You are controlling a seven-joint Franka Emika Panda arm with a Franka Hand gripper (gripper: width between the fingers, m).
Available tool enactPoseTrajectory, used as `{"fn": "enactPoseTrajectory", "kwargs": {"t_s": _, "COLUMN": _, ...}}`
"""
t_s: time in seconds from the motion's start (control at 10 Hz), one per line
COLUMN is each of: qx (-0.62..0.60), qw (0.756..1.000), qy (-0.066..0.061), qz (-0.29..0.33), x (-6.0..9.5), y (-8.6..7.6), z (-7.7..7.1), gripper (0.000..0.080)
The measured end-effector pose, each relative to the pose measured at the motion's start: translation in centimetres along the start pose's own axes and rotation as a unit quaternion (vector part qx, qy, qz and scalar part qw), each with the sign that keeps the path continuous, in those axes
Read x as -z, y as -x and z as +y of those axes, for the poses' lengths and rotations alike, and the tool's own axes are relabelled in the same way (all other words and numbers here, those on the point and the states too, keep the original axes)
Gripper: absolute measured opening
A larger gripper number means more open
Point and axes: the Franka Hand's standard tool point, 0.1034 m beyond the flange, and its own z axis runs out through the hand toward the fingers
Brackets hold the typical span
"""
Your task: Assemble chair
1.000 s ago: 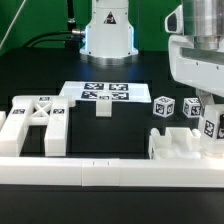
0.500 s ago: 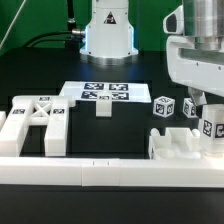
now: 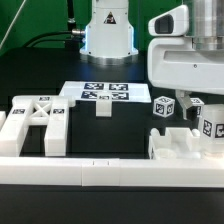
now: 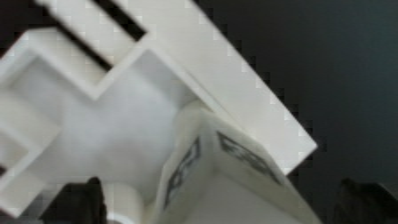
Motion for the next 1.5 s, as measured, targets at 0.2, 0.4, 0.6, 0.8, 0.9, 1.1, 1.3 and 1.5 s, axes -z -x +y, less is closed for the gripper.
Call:
{"fn": "enactPoseTrajectory", "kwargs": {"t_s": 0.2, "qx": 0.129, "qw": 0.992, "qy": 0.019, "qz": -0.002, "x": 0.70, "y": -0.14, "z": -0.14, "gripper": 0.0649}}
{"fn": "enactPoseTrajectory", "kwargs": {"t_s": 0.4, "qx": 0.193, "qw": 0.981, "qy": 0.020, "qz": -0.002, "x": 0.65, "y": -0.24, "z": -0.11, "gripper": 0.0649}}
{"fn": "enactPoseTrajectory", "kwargs": {"t_s": 0.6, "qx": 0.271, "qw": 0.962, "qy": 0.020, "qz": -0.004, "x": 0.59, "y": -0.28, "z": -0.02, "gripper": 0.0649}}
{"fn": "enactPoseTrajectory", "kwargs": {"t_s": 0.8, "qx": 0.356, "qw": 0.934, "qy": 0.035, "qz": -0.001, "x": 0.54, "y": -0.10, "z": -0.13, "gripper": 0.0649}}
{"fn": "enactPoseTrajectory", "kwargs": {"t_s": 0.9, "qx": 0.413, "qw": 0.909, "qy": 0.049, "qz": 0.002, "x": 0.55, "y": 0.18, "z": -0.45, "gripper": 0.0649}}
{"fn": "enactPoseTrajectory", "kwargs": {"t_s": 1.1, "qx": 0.414, "qw": 0.909, "qy": 0.050, "qz": -0.002, "x": 0.69, "y": 0.43, "z": -0.80, "gripper": 0.0649}}
{"fn": "enactPoseTrajectory", "kwargs": {"t_s": 1.3, "qx": 0.414, "qw": 0.909, "qy": 0.050, "qz": -0.003, "x": 0.61, "y": 0.42, "z": -0.74, "gripper": 0.0388}}
{"fn": "enactPoseTrajectory", "kwargs": {"t_s": 1.5, "qx": 0.409, "qw": 0.911, "qy": 0.051, "qz": -0.002, "x": 0.61, "y": 0.28, "z": -0.59, "gripper": 0.0291}}
